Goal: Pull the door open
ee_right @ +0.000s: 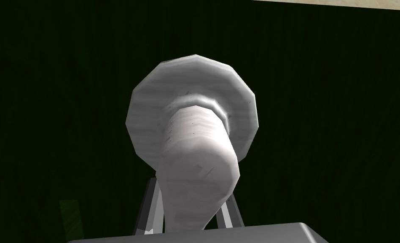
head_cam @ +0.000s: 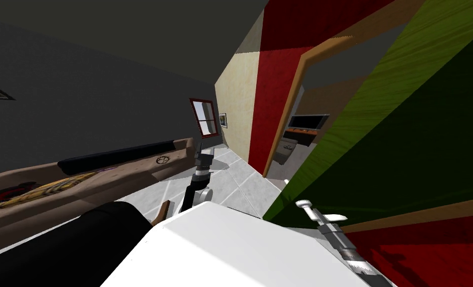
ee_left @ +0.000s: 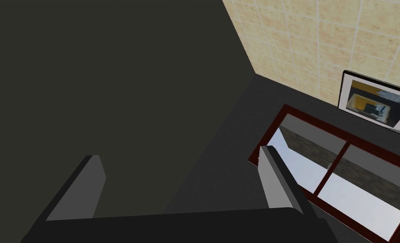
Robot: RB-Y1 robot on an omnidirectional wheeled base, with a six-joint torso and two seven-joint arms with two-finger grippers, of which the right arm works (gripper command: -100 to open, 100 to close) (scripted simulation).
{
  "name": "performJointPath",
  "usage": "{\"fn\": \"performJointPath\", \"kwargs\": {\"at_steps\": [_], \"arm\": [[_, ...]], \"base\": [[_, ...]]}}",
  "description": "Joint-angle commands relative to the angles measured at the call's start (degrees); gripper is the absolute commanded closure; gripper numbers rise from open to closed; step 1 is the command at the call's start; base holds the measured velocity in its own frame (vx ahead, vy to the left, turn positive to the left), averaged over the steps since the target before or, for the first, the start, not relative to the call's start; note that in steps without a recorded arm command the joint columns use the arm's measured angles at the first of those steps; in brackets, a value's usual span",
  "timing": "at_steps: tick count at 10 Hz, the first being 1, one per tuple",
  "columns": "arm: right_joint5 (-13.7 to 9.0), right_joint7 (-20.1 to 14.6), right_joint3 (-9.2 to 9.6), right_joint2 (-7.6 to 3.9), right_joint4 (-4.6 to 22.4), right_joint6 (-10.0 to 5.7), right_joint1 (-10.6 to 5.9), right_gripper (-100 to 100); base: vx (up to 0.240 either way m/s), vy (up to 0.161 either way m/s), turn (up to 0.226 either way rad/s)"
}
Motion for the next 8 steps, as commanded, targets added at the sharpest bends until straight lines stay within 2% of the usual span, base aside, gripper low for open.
{"fn": "performJointPath", "kwargs": {"at_steps": [1, 3, 6, 8], "arm": [[0.1, 0.0, -0.23, -0.1, 0.0, -0.34, 0.11, 100], [0.2, 0.0, -0.49, -0.19, 0.4, -0.82, 0.19, 100], [0.2, 0.0, -0.49, -0.19, 0.4, -0.82, 0.19, 100], [0.4, 0.1, -0.79, -0.28, 0.8, -1.36, 0.28, 100]], "base": [[-0.209, -0.094, 0.207], [-0.202, -0.092, 0.164], [-0.056, -0.02, -0.002], [-0.146, -0.066, 0.19]]}}
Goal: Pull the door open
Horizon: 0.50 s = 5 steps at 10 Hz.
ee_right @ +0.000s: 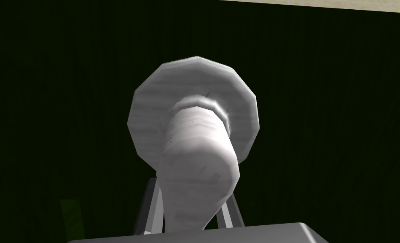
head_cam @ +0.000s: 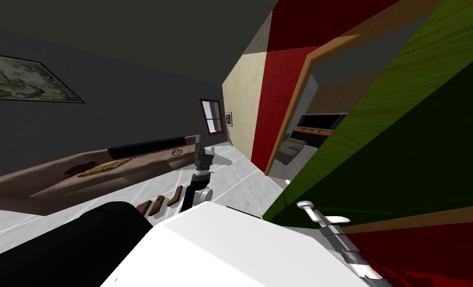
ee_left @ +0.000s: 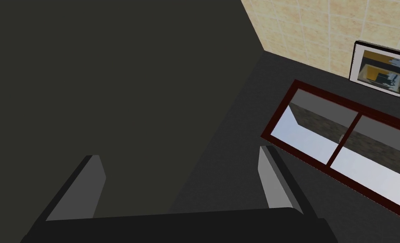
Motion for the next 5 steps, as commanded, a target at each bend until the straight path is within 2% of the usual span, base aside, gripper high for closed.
{"fn": "performJointPath", "kwargs": {"at_steps": [1, 4, 5], "arm": [[0.1, 0.1, -0.31, -0.17, 0.0, -0.39, 0.25, 100], [0.3, 0.1, -0.72, -0.31, 0.6, -1.14, 0.38, 100], [0.3, 0.1, -0.72, -0.31, 0.6, -1.14, 0.38, 100]], "base": [[-0.187, -0.088, 0.209], [-0.187, -0.089, 0.176], [-0.145, -0.029, 0.034]]}}
